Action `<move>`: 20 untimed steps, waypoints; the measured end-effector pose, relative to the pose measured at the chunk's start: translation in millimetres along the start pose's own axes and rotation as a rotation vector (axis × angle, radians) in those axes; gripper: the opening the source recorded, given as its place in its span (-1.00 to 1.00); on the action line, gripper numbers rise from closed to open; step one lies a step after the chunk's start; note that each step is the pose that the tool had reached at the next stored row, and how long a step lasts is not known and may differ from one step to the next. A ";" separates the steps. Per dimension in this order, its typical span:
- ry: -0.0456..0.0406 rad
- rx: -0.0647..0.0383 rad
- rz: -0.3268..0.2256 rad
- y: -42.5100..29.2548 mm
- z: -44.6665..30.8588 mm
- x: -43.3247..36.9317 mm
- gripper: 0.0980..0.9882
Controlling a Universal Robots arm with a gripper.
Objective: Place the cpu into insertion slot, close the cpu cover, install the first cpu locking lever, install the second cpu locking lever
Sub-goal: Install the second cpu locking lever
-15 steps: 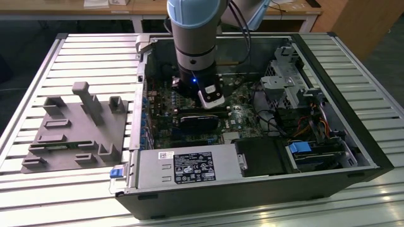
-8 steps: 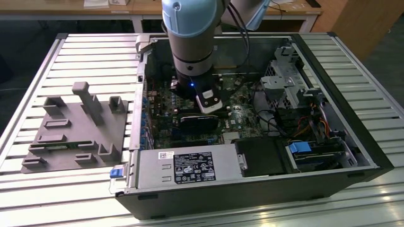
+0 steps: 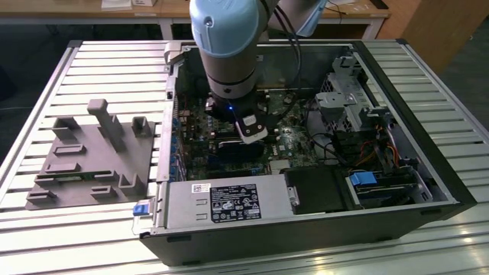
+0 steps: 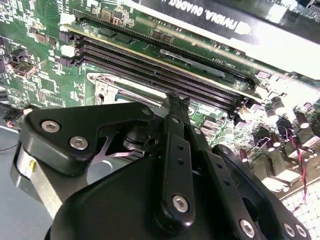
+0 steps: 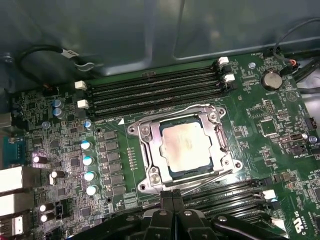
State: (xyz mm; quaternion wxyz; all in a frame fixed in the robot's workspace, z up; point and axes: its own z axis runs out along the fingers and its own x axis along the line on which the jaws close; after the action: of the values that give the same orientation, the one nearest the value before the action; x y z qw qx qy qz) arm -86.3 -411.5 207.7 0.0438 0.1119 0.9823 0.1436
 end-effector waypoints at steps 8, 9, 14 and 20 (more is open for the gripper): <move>-0.0061 -0.035 0.000 -5.2 3.9 7.2 -0.99; -0.0075 -0.036 0.000 -5.9 5.0 8.3 -0.99; -0.0127 -0.045 -0.001 -8.3 9.1 13.0 -0.99; -0.0171 -0.059 -0.002 -10.2 11.8 17.7 -0.99</move>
State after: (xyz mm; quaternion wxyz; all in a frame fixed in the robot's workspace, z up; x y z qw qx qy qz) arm -104.2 -413.7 192.5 0.0556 0.1109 0.9773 0.1716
